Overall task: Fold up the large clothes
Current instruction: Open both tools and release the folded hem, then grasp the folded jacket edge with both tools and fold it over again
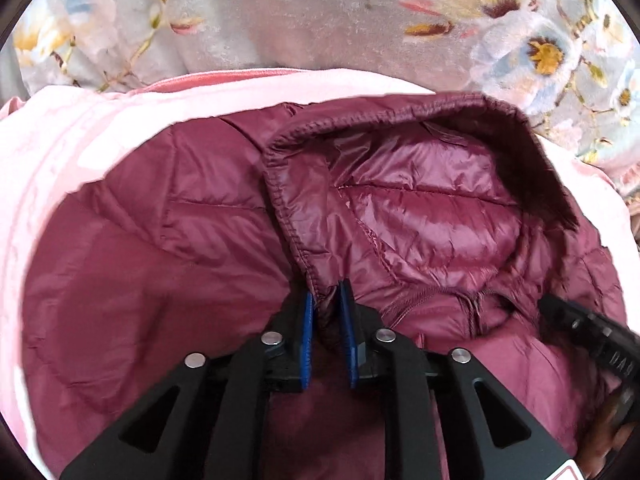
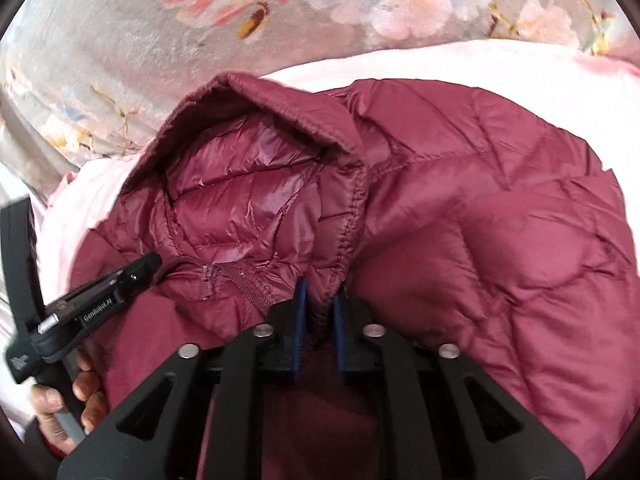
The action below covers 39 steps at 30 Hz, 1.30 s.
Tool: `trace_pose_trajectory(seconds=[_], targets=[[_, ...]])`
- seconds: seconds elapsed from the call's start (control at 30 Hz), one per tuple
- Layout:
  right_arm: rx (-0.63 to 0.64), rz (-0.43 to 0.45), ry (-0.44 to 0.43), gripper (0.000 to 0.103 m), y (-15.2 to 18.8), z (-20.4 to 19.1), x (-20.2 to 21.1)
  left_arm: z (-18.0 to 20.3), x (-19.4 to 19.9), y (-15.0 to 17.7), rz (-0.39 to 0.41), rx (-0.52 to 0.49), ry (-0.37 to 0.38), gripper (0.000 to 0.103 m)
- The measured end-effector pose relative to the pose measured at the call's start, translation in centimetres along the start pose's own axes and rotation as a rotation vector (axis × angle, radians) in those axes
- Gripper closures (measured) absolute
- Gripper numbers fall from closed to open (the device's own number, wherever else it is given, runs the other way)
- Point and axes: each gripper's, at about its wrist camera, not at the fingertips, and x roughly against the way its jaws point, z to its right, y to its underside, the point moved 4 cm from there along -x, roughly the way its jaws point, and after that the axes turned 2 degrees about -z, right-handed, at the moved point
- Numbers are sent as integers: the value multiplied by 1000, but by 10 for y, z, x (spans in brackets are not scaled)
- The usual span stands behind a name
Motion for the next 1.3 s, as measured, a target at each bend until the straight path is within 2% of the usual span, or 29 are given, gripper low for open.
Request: trace_pose_trajectory(seconds=[0.1,0.17,0.23,0.27,0.37,0.4,0.5,0.57,0.6,0.77,0.9,1.0,1.1,1.17,1.3], targets=[[44,94,97,83,-19,5,44,-18,29,-13,26,20,26,86],[48,149,81,83,-49,-4,60,-29,48,-31,64,42,5,87],[29,174,25,83,-76,-12,60,-33,59,-65,98,96,7,87],[23,195,24,83,-95,-18,56,-32,62,-80,116,118,5,87],[31,221,78,83,-125,-29,34,-27,53,-119,130,192,9,87],[27,213,84,83,-128,-30,25,-22,39,-128,103,217,51,87],[41,129,83,83,-122,-34,-16,-13,-4,-124,-19,241,75,87],[83,82,106,83,-109,-36,-35,-10,-30,-108,-93,231,45,87],[107,66,113,83,-99,-35,-40,-10,-34,-100,-101,218,41,87],[114,58,96,86,-72,-21,-43,-13,-35,-68,-75,143,2,87],[107,75,82,86,-69,-15,-45,-6,-44,-54,-40,76,-50,87],[131,98,102,86,-68,-17,-51,-1,-47,-48,1,32,-96,87],[166,136,139,86,-64,-22,-55,0,-49,-42,48,21,-111,87],[195,150,174,86,-62,-27,-56,-3,-47,-42,59,20,-112,87],[208,152,190,86,-63,-28,-56,-1,-45,-42,66,9,-128,87]])
